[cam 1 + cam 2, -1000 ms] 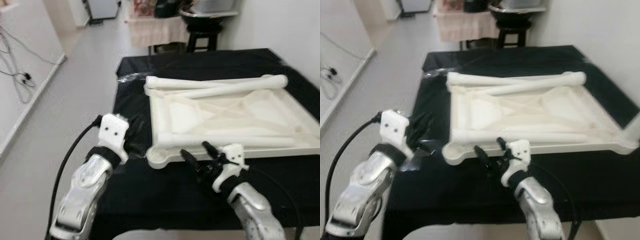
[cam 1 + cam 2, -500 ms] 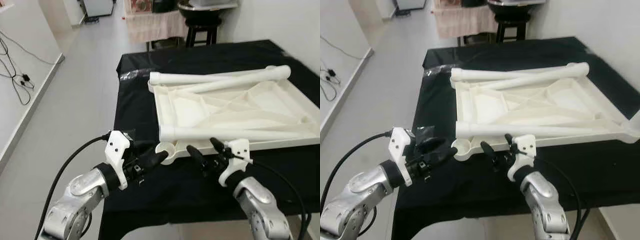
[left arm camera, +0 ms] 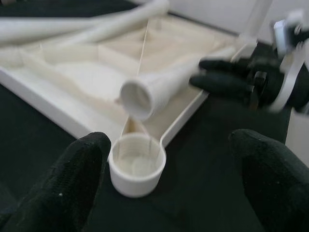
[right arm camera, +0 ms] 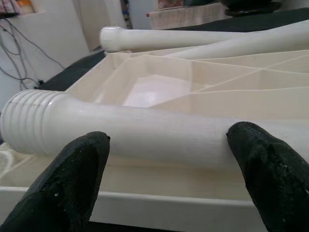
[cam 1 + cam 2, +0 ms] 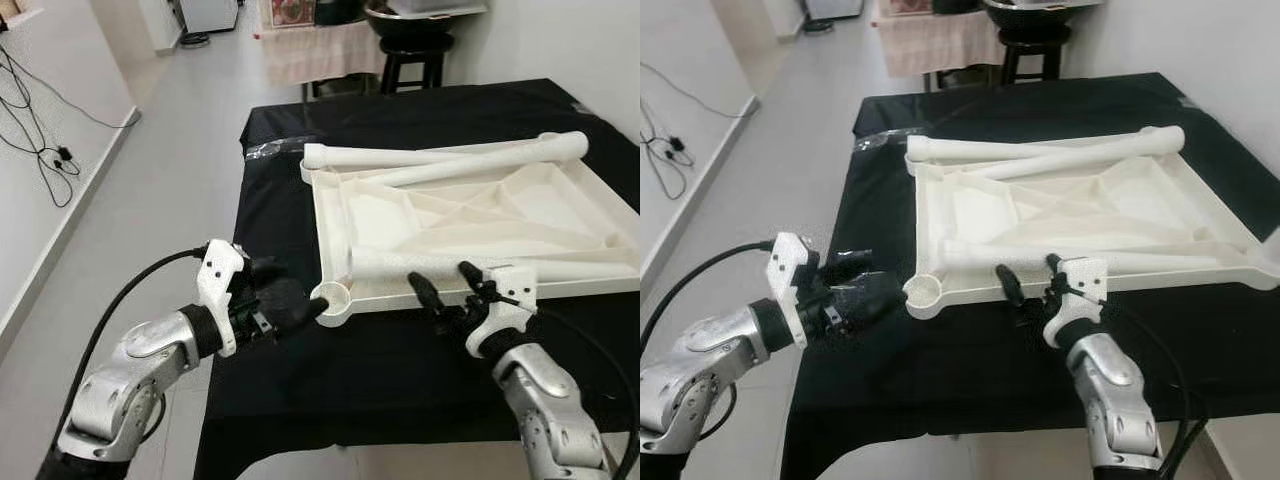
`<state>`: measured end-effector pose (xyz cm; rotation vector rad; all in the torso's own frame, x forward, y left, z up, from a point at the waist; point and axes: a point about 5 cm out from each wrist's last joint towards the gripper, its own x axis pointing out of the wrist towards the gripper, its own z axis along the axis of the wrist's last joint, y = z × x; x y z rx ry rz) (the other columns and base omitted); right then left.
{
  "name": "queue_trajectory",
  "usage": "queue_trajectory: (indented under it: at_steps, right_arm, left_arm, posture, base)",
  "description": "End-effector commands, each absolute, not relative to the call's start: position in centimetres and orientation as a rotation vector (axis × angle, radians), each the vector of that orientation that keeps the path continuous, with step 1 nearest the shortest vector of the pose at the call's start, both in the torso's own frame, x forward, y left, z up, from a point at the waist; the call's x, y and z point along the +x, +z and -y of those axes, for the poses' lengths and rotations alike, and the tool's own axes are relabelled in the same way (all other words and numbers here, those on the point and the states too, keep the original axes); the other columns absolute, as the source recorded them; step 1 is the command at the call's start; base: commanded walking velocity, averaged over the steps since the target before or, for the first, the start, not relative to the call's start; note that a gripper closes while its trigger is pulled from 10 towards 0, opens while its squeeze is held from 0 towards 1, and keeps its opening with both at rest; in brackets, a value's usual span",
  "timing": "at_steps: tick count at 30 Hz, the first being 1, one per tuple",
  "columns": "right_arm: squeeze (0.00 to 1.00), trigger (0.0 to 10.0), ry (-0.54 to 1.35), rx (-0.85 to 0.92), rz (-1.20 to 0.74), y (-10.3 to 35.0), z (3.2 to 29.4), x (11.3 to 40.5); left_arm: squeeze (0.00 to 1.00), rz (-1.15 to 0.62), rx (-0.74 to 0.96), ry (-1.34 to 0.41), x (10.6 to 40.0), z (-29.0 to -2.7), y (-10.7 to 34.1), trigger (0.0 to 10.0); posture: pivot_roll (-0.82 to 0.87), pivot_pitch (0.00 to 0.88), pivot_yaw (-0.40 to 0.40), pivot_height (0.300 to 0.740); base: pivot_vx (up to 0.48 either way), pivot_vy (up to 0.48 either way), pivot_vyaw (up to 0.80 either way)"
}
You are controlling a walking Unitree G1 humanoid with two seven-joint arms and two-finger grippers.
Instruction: Building children table
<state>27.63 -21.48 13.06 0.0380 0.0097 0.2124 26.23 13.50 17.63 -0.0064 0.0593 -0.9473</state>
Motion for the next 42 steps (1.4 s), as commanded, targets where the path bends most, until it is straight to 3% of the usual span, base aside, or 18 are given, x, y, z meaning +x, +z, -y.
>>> queue_trajectory:
  at_steps: [1, 17, 22, 23, 26, 27, 28, 29, 33, 42]
  right_arm:
    - [0.0, 10.0, 0.188, 0.026, -0.004, 13.1, 22.0, 27.8]
    - [0.0, 10.0, 0.205, 0.066, 0.038, 13.8, 21.9, 27.8]
    - [0.0, 10.0, 0.185, 0.095, 0.052, 14.1, 22.2, 28.0]
    - [0.0, 10.0, 0.147, 0.134, 0.073, 14.6, 22.9, 28.5]
    - [0.0, 10.0, 0.134, 0.144, 0.081, 14.7, 23.1, 28.6]
    - [0.0, 10.0, 0.12, 0.147, 0.087, 14.9, 23.3, 28.7]
    - [0.0, 10.0, 0.112, 0.152, 0.092, 15.0, 23.3, 28.8]
    - [0.0, 10.0, 0.108, 0.155, 0.097, 15.0, 23.3, 28.8]
    - [0.0, 10.0, 0.115, 0.161, 0.09, 15.0, 23.2, 28.8]
    - [0.0, 10.0, 0.193, 0.204, 0.099, 15.3, 22.0, 28.6]
  left_arm:
    - [1.0, -0.098, 0.024, -0.972, 26.5, -13.6, 17.3, 10.0]
    - [1.0, -0.156, 0.031, -0.975, 27.6, -12.3, 16.5, 10.0]
    - [1.0, -0.213, 0.01, -1.007, 27.3, -11.2, 15.5, 10.0]
    - [1.0, -0.234, -0.042, -1.109, 26.8, -9.1, 15.5, 10.0]
    - [1.0, -0.232, -0.06, -1.146, 26.7, -8.3, 15.8, 10.0]
    - [0.69, -0.228, -0.075, -1.173, 26.8, -7.7, 16.0, 10.0]
    - [0.26, -0.227, -0.078, -1.189, 26.9, -7.2, 16.2, 10.0]
    - [0.0, -0.237, -0.072, -1.199, 27.1, -6.8, 16.1, 10.0]
    - [0.0, -0.255, -0.052, -1.195, 27.5, -6.4, 15.9, 10.0]
    - [0.0, -0.261, 0.019, -1.08, 29.4, -4.8, 15.7, 10.0]
  posture:
    - [-0.05, 0.055, 0.052, 0.74]
    - [-0.06, 0.059, 0.053, 0.74]
    - [-0.06, 0.06, 0.052, 0.74]
    - [-0.06, 0.057, 0.052, 0.74]
    - [-0.06, 0.057, 0.052, 0.74]
    - [-0.07, 0.056, 0.056, 0.74]
    - [-0.07, 0.055, 0.057, 0.74]
    - [-0.07, 0.055, 0.06, 0.74]
    - [-0.08, 0.055, 0.062, 0.74]
    - [-0.09, 0.057, 0.068, 0.74]
  base:
    - [0.0, 0.0, 0.0]
    - [0.0, 0.0, 0.0]
    - [0.0, 0.0, 0.0]
    - [0.0, 0.0, 0.0]
    - [0.0, 0.0, 0.0]
    - [0.0, 0.0, 0.0]
    - [0.0, 0.0, 0.0]
    - [0.0, 0.0, 0.0]
    - [0.0, 0.0, 0.0]
    - [0.0, 0.0, -0.8]
